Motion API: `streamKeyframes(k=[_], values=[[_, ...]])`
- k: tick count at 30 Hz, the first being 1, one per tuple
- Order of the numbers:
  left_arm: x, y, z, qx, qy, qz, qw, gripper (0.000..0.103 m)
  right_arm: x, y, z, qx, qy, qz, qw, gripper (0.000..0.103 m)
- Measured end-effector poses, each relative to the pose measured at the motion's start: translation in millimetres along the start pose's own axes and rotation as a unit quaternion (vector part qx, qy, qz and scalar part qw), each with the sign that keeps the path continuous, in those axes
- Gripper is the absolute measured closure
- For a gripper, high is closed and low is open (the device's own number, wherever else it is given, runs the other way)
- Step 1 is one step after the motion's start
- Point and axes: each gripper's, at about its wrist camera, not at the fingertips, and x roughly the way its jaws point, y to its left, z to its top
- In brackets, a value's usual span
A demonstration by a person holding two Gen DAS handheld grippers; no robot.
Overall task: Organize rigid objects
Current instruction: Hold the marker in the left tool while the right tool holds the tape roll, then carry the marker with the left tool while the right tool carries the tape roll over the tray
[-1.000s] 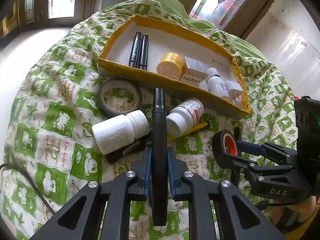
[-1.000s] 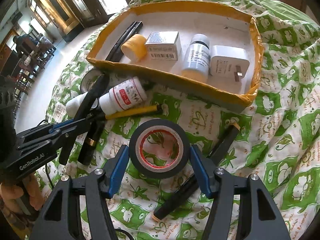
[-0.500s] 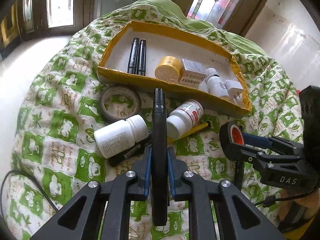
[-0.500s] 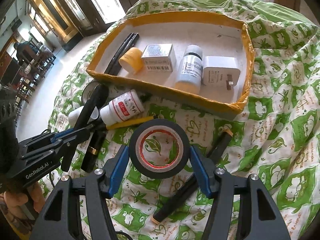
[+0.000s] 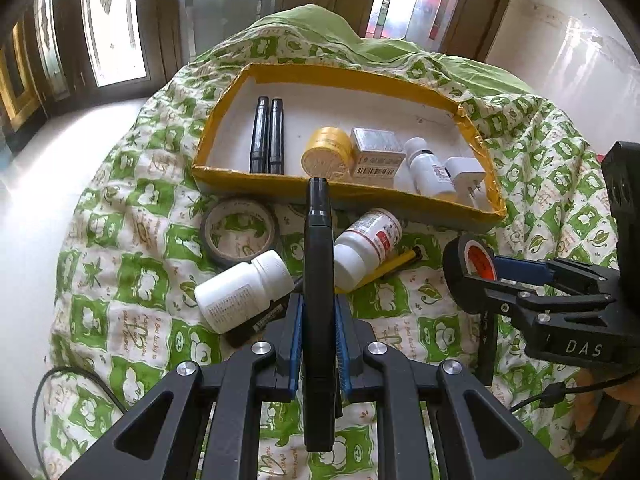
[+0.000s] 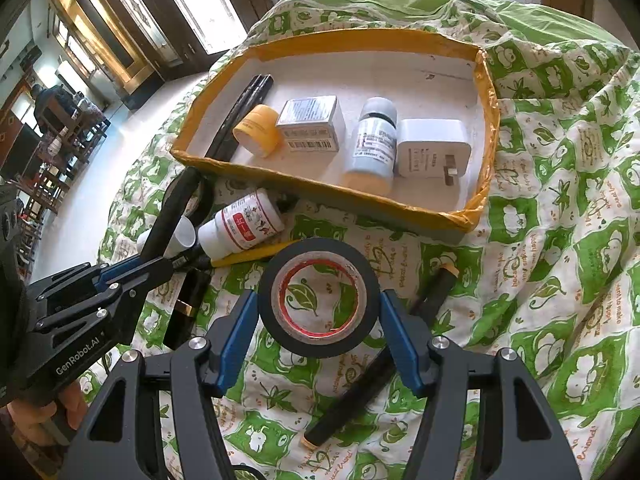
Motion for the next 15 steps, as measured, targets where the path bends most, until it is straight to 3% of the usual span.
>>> streamKeyframes(k=[15], values=[[-3, -8, 24, -0.007, -0.006, -0.034, 0.9994, 0.089, -20, -25, 14, 0.052, -0.030, 0.021, 0.998, 0.042]])
